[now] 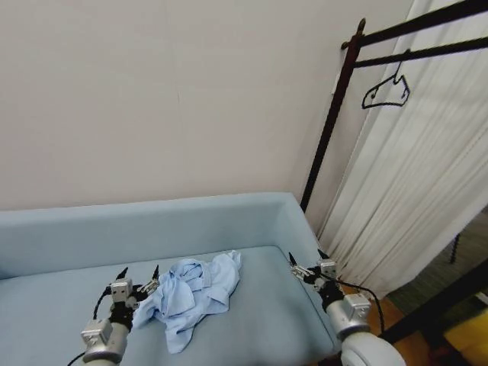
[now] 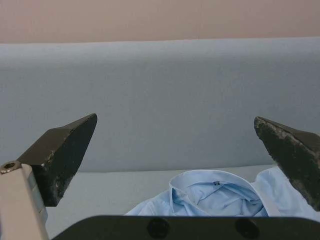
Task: Pick up the clothes from the sofa and hang them on the clothes hanger.
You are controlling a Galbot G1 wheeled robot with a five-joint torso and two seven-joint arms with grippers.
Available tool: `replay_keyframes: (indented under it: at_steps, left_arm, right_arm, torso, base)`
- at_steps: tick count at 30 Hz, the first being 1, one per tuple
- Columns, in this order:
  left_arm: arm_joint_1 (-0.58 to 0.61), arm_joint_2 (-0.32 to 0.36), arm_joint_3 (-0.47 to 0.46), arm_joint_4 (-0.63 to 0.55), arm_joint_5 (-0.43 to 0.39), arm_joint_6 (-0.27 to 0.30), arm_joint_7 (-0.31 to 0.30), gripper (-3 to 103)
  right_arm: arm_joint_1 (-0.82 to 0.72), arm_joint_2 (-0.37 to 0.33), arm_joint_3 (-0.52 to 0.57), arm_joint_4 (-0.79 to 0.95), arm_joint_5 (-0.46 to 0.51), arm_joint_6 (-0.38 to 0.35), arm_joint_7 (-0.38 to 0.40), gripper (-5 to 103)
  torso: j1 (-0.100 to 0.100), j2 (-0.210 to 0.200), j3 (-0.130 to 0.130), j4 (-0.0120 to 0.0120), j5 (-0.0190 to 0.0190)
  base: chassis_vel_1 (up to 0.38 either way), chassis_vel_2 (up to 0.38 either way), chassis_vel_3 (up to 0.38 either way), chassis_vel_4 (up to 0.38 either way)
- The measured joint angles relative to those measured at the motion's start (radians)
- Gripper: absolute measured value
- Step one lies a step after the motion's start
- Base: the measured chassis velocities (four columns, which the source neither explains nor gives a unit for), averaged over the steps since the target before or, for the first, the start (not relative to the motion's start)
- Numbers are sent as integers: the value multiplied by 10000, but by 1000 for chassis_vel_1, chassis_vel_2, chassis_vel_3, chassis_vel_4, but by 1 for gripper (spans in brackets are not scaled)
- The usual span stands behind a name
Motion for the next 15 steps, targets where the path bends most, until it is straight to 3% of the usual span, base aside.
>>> replay_keyframes:
  at_steps: [6,9,15]
  left_arm:
    - [-218,124,22,96,-112,245,-99,100]
    - [-357,274,37,195,-178,487,-289,100]
    - [-389,383,30,315,-382,535,-350,100]
  right_arm:
    - [259,-227,94,-135,236,-29,37,100]
    - [636,-557,-20,-162,859,-224,224,100]
    - [903,-697,-231,-481,908,-194,229,100]
  torso:
    - [0,0,0,-1,0]
    - [0,0,0,0,0]
    - [0,0,0,0,0]
  base:
    - [0,0,0,0]
    - [0,0,0,0]
    - [0,0,0,0]
